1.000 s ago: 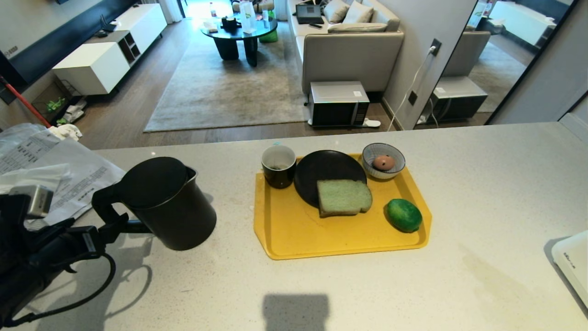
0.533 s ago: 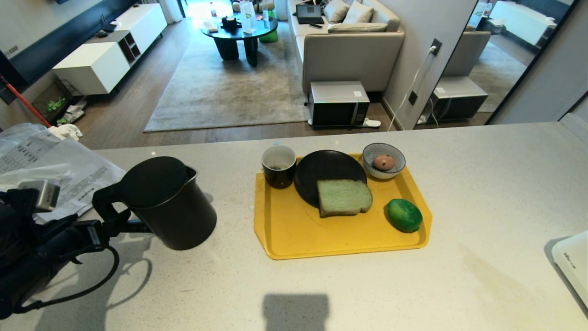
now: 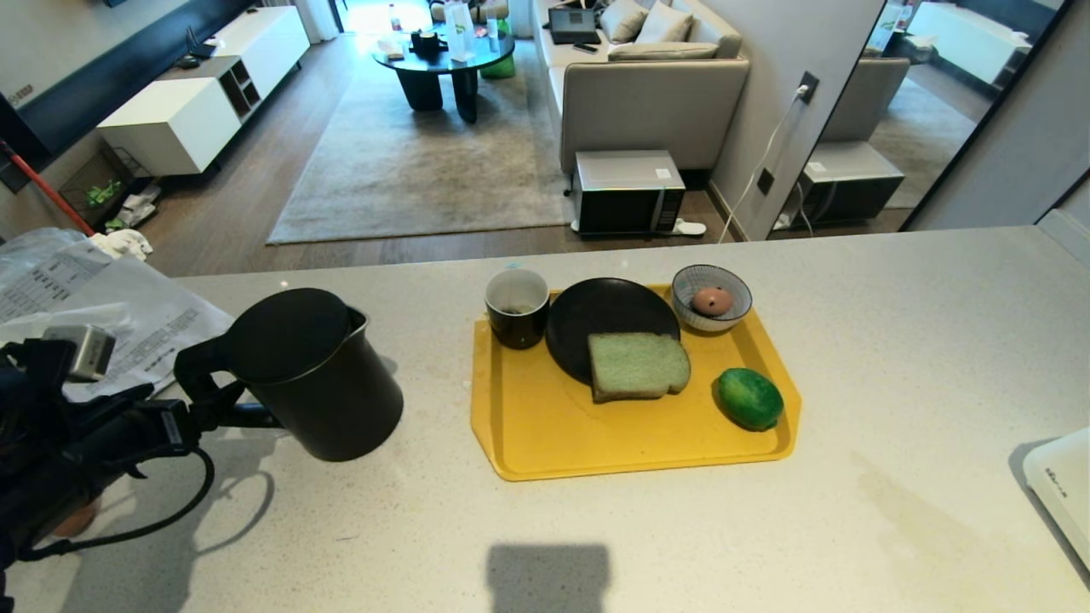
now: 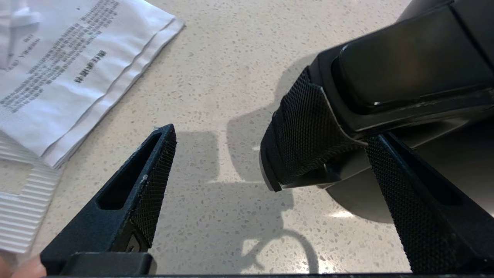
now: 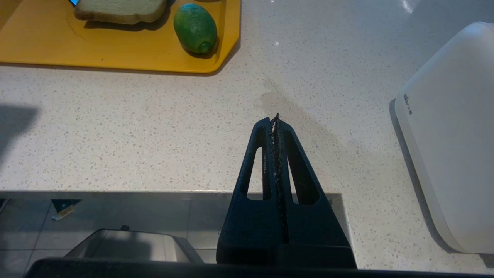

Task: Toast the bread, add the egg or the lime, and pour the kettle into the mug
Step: Pick up the kettle

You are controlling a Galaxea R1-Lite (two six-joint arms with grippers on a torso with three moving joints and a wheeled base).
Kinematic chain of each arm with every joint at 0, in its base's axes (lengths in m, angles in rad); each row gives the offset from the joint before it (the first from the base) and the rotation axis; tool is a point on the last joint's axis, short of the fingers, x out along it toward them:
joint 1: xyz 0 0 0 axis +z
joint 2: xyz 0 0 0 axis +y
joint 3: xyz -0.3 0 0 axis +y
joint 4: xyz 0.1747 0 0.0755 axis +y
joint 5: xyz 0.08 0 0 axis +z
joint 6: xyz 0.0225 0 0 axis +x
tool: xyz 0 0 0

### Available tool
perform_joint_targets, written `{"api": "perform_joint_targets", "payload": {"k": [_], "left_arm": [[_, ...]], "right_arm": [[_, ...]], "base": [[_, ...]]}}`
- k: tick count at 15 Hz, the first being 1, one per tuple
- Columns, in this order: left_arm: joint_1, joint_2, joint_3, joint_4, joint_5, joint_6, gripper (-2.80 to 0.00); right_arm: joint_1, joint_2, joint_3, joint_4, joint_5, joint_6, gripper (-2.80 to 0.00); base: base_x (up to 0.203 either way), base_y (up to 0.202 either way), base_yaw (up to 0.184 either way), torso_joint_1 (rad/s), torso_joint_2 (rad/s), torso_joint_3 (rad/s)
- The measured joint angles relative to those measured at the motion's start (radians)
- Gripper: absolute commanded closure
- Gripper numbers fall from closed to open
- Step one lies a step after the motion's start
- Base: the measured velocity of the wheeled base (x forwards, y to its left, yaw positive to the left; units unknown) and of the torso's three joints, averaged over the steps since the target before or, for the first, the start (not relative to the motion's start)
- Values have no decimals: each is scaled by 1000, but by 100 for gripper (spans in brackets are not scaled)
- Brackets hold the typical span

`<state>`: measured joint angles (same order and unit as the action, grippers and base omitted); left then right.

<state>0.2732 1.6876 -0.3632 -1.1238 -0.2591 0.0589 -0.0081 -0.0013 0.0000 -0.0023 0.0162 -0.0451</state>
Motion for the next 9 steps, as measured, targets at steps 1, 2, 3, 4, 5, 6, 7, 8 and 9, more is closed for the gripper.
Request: {"api": "perform_joint_targets", "payload": {"k": [1,2,3,4,5,6,7,8,9], "left_arm": [[0,4,-2,1,-19,2,-280],[1,8,-6,1,-43,10,-280],[1,13,-13,2,-70,23,-280],[2,20,-20,3,-93,36,-280],[2,27,-27,3,-106,42,-280],[2,34,-34,4,-113,44,-280],[4,42,-41,7,-116,44,-280],[11,48,-49,11,-117,45,-280],[21,53,-55,11,-117,44,-280]], "right_arm": [[0,0,0,0,0,0,0],[0,0,0,0,0,0,0],[0,0,0,0,0,0,0],[0,0,0,0,0,0,0],[0,0,0,0,0,0,0],[0,0,0,0,0,0,0],[0,0,0,0,0,0,0],[0,0,0,0,0,0,0],[0,0,0,0,0,0,0]], "base": [[0,0,0,0,0,0],[0,0,0,0,0,0],[0,0,0,0,0,0],[0,0,0,0,0,0],[0,0,0,0,0,0],[0,0,0,0,0,0],[0,0,0,0,0,0],[0,0,0,0,0,0],[0,0,0,0,0,0]]}}
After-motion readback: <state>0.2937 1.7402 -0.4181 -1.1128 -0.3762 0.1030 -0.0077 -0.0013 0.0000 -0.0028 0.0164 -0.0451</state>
